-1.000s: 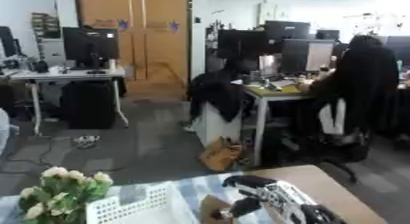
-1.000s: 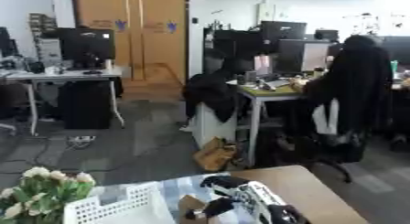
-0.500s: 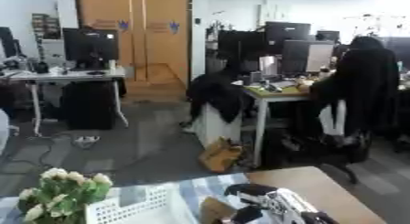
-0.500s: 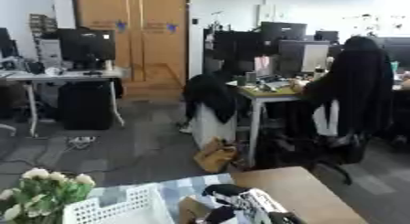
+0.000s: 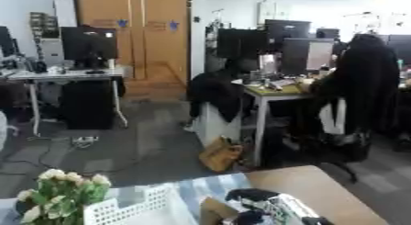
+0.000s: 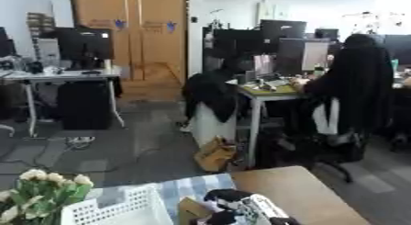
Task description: Pick up objects on the table and place them in the box.
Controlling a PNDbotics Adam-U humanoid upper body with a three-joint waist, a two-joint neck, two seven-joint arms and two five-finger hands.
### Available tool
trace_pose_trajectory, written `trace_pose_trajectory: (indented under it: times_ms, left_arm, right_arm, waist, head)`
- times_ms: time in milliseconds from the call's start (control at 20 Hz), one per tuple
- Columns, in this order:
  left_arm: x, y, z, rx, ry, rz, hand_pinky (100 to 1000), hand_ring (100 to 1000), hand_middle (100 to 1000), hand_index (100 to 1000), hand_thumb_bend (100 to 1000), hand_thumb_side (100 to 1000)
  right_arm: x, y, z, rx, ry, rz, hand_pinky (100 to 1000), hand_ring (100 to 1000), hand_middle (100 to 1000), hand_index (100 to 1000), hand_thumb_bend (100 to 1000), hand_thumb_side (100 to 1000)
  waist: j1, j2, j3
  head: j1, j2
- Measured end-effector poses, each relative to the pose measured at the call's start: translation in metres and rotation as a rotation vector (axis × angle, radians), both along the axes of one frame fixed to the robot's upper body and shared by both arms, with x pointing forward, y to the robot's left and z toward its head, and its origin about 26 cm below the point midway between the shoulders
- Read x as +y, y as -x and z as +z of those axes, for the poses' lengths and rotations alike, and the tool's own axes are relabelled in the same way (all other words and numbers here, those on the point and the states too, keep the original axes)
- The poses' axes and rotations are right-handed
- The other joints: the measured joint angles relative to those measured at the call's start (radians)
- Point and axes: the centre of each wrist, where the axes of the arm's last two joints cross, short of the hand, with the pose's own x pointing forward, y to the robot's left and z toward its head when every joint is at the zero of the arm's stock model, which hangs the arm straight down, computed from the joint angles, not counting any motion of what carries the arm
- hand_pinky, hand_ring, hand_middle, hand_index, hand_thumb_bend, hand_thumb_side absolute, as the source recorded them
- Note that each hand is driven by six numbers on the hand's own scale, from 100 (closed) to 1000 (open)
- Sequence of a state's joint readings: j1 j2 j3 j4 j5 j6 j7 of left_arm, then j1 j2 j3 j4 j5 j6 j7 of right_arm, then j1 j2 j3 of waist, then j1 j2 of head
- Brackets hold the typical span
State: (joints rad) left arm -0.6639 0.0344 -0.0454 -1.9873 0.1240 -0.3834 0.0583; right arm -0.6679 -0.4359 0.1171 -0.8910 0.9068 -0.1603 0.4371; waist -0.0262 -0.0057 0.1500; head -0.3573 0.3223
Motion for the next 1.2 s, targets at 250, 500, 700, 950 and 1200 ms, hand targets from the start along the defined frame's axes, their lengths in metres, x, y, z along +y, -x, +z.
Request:
trace_pose_trajectory:
  times_ms: [250,500,700,950,1200]
  left_arm:
    - [-0.0006,0.0001,0.0016,-0.005,0.000,-0.002,778,970,891,989,100,834]
    - [-0.0019,0.0003,0.0015,-0.005,0.006,-0.007,777,969,891,989,100,836]
    - [-0.0019,0.0003,0.0016,-0.005,0.006,-0.007,777,969,891,989,100,836]
    - [-0.0020,0.0003,0.0016,-0.005,0.006,-0.007,776,969,890,989,100,835]
    - [-0.0020,0.0003,0.0016,-0.005,0.006,-0.007,776,969,890,988,100,836]
  right_arm:
    - [-0.0022,0.0003,-0.0021,0.012,-0.004,-0.011,1000,1000,1000,1000,621,890]
    - [-0.0016,0.0005,-0.0059,0.029,-0.005,-0.017,1000,1000,1000,1000,617,888]
    - [-0.0010,0.0006,-0.0081,0.035,-0.005,-0.015,1000,1000,1000,1000,617,885]
    - [-0.0018,0.0011,-0.0098,0.037,0.008,-0.010,1000,1000,1000,1000,614,875]
    - [-0.0021,0.0016,-0.0107,0.027,0.023,0.001,982,1000,929,968,591,881]
  waist:
    - [0.000,0.000,0.003]
    - [0.000,0.001,0.004]
    - [0.000,0.001,0.003]
    - [0.000,0.001,0.002]
    - [0.000,0.001,0.002]
  head:
    - [-0.009,0.000]
    - [-0.011,0.001]
    - [-0.014,0.001]
    - [-0.017,0.002]
    - [-0.017,0.002]
